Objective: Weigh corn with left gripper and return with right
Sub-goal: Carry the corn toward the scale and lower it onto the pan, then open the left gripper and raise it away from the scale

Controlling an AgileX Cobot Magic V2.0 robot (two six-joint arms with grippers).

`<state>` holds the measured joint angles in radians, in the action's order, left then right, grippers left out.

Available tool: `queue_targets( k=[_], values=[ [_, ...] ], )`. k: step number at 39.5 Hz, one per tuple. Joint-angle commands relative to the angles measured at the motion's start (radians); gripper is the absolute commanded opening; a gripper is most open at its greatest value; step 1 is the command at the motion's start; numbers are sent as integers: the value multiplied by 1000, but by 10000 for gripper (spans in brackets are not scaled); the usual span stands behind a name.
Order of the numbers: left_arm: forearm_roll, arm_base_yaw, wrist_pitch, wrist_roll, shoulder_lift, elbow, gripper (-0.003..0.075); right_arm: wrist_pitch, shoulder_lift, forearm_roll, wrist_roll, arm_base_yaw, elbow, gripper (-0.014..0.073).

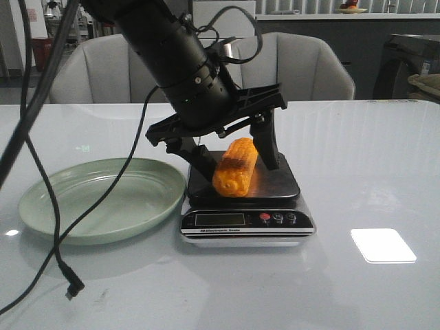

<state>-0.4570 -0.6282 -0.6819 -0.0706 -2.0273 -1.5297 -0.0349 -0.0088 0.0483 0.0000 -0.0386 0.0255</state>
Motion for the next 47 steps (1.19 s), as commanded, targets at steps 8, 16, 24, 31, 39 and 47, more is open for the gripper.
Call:
queue_targets(
  k=[8,16,24,31,39,47],
  values=[
    [46,-8,-43,4,116,-34,573,82,-20,-11,0,7,11,152],
    [120,-8,-45,4,212,5,573,82,-20,-11,0,7,11,152],
    [204,-8,-18,4,370,133,573,82,-20,-11,0,7,11,152],
    [238,-8,59,4,560,295,573,82,-20,-11,0,7,11,152],
    [343,-8,57,4,780,452,573,82,-20,-11,0,7,11,152],
    [393,-8,92,4,1031,635,573,82,-20,-11,0,7,11,152]
  ],
)
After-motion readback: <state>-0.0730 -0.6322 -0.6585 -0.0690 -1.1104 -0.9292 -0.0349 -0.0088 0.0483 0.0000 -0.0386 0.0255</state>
